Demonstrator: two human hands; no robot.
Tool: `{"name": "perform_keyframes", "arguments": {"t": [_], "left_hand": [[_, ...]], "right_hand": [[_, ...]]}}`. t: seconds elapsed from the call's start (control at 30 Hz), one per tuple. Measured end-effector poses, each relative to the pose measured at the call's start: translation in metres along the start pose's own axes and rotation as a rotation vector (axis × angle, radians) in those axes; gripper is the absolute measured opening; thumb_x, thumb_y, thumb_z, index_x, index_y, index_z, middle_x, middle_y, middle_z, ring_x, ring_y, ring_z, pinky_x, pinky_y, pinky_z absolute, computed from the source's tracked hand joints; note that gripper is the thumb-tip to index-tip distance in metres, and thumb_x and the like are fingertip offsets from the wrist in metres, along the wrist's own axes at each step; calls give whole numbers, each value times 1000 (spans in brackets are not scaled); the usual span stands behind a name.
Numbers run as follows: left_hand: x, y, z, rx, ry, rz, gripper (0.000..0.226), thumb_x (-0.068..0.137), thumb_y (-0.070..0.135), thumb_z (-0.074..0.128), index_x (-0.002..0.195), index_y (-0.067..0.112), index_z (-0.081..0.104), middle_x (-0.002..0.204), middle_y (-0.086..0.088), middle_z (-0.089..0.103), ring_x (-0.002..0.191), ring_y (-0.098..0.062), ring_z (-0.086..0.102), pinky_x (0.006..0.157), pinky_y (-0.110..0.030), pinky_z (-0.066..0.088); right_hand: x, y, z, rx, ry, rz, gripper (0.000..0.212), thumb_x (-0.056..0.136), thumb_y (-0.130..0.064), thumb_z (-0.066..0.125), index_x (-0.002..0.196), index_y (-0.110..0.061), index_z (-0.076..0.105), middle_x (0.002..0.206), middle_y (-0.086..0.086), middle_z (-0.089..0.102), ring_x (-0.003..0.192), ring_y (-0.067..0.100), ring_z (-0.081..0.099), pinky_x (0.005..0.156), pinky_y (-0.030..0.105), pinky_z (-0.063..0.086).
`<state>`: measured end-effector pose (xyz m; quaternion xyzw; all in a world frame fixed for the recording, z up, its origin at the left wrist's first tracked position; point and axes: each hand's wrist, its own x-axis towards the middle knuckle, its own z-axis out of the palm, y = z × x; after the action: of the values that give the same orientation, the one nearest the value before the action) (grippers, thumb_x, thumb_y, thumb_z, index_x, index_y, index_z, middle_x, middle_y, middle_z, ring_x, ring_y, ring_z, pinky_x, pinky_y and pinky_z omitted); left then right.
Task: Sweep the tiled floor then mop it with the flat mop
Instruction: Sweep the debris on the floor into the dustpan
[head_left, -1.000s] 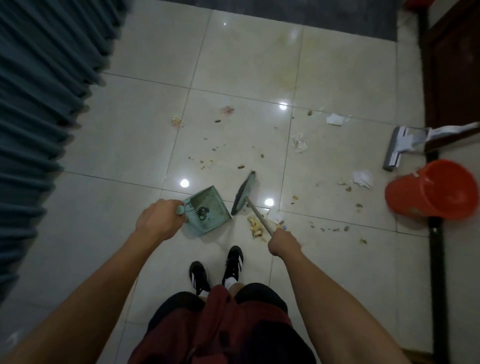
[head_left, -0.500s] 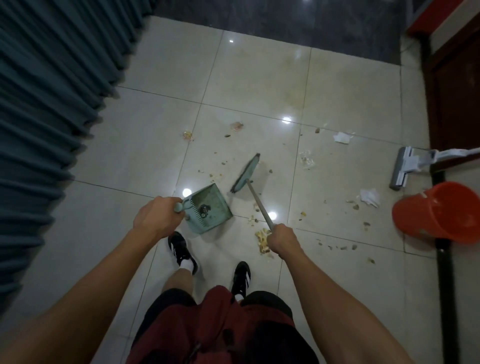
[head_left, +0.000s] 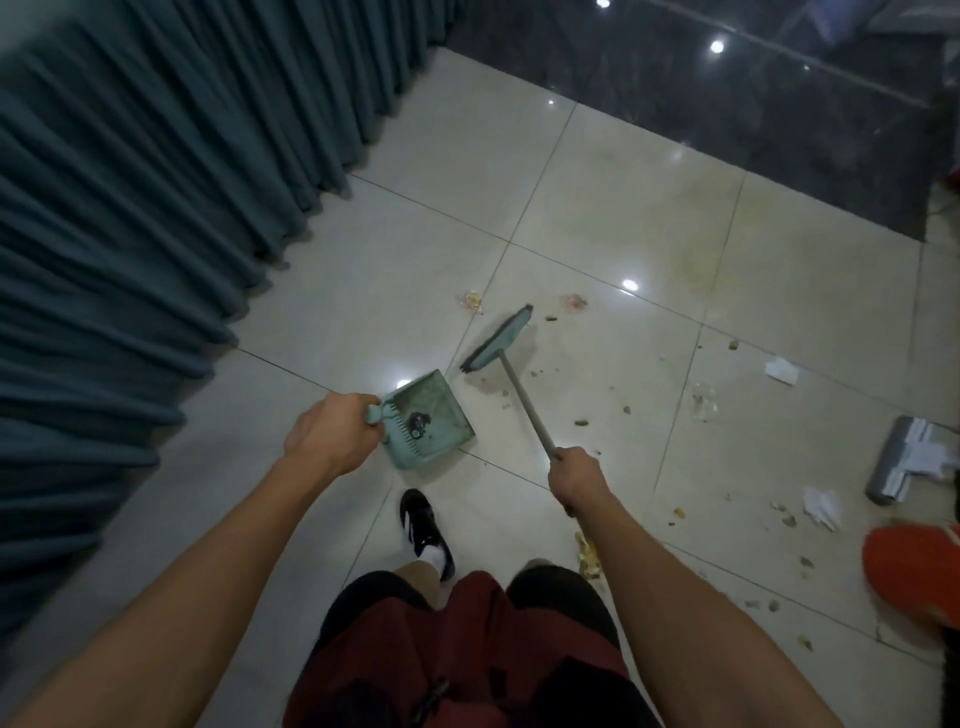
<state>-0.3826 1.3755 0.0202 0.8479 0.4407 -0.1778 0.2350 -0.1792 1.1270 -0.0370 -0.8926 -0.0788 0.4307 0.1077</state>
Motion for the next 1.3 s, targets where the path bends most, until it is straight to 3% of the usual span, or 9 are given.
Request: {"name": "perform_keyframes", "arguments": {"t": [0.1, 0.27, 0.43, 0.53, 0.67, 0.83, 0.93, 1.13, 1.3], "left_hand": [[22, -21, -20, 7, -1, -19, 8, 85, 35, 64, 92, 34, 68, 80, 4, 66, 73, -23, 63, 63, -29, 47], [57, -42, -43, 34, 21, -29, 11, 87, 38, 65, 95, 32, 68, 84, 0, 65, 76, -27, 62, 64, -30, 46], [92, -39, -61, 60, 44, -23, 14, 89, 41, 63, 97, 31, 68, 89, -2, 69, 77, -28, 62, 64, -30, 45], [112, -28, -70, 68, 43, -28, 12, 91, 42, 63, 95, 31, 66, 87, -1, 68, 74, -26, 61, 62, -29, 44], [139, -7, -81, 87, 22, -53, 9, 91, 41, 60, 90, 32, 62, 85, -2, 67, 73, -26, 60, 61, -30, 45], [170, 17, -86, 125, -33, -54, 11, 92, 40, 58, 96, 32, 64, 86, -2, 68, 77, -28, 62, 69, -35, 54], [182, 24, -82, 135, -61, -48, 10, 94, 39, 58, 98, 32, 64, 86, -1, 67, 77, -26, 63, 67, -34, 53], [184, 27, -80, 155, -84, -14, 11, 95, 37, 57, 98, 30, 64, 88, -4, 67, 78, -28, 63, 70, -38, 56], [174, 22, -74, 175, -74, 35, 15, 93, 38, 58, 99, 29, 68, 86, -3, 68, 77, -27, 64, 72, -38, 57]], "right_hand": [[6, -38, 3, 83, -38, 26, 43, 95, -16, 38, 130, -8, 61, 89, 12, 66, 54, 25, 60, 38, 25, 49], [24, -90, -4, 167, -96, 13, 42, 83, -9, 41, 117, -7, 64, 84, 17, 64, 58, 29, 55, 48, 30, 49], [55, -130, -15, 166, -114, -11, 31, 84, -7, 39, 101, -3, 64, 84, 18, 64, 48, 25, 53, 41, 27, 49], [81, -152, -27, 171, -139, -18, 32, 84, -7, 39, 102, 1, 64, 84, 19, 65, 51, 29, 56, 44, 29, 51], [120, -179, -44, 180, -194, -41, 33, 84, -7, 42, 107, 6, 62, 98, 26, 66, 73, 31, 58, 65, 37, 51], [164, -205, -60, 251, -294, -15, 33, 91, 3, 38, 120, 7, 54, 91, 21, 55, 59, 30, 59, 56, 35, 54], [181, -210, -65, 269, -340, 28, 34, 94, 3, 38, 125, 6, 50, 92, 21, 51, 62, 34, 61, 64, 40, 58], [173, -182, -62, -22, -297, 10, 37, 89, 2, 42, 124, 8, 53, 101, 27, 65, 77, 38, 68, 77, 49, 61], [137, -147, -45, -99, -236, 13, 33, 94, -5, 41, 124, 3, 52, 95, 17, 58, 69, 34, 61, 64, 41, 59]]}}
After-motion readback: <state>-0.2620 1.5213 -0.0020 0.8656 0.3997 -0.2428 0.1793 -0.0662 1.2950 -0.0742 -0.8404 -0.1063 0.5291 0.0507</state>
